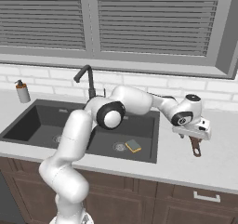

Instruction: Pick the pan and sponge and place them into the sink. Then turn on the water.

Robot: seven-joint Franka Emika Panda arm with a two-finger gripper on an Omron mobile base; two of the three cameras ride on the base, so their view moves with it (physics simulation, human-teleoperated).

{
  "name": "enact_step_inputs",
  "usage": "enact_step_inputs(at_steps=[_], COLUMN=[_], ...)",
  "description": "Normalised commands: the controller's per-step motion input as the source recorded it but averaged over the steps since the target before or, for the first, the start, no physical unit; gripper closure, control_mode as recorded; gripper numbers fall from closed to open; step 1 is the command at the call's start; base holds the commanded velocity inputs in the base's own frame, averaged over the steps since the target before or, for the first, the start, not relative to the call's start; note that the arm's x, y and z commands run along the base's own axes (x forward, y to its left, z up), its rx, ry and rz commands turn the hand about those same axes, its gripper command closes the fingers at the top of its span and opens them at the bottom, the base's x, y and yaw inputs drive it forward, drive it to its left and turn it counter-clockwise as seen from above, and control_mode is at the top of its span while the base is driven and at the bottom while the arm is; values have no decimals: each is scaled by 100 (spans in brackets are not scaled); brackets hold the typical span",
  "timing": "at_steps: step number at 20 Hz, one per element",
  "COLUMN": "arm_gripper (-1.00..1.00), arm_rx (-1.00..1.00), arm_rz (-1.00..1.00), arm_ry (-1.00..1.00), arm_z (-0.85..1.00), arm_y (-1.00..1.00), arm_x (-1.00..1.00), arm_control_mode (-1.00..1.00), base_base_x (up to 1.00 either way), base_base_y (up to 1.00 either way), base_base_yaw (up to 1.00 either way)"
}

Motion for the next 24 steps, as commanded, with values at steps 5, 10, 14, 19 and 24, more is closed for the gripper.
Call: enact_step_inputs(at_steps=[5, 10, 14, 19, 24], arm_gripper=[-100, -100, -100, -100, 100], arm_rx=[0, 0, 0, 0, -1], arm_rz=[4, 5, 6, 9, 5], arm_ry=[0, 0, 0, 0, 0], arm_z=[-11, -12, -28, -48, -28], arm_y=[-23, -13, 0, 0, 0], arm_x=[0, 0, 0, -2, 0], arm_control_mode=[-100, -100, -100, -100, -100], base_base_x=[0, 0, 0, 0, 0], base_base_y=[0, 0, 0, 0, 0], base_base_yaw=[0, 0, 0, 0, 0])
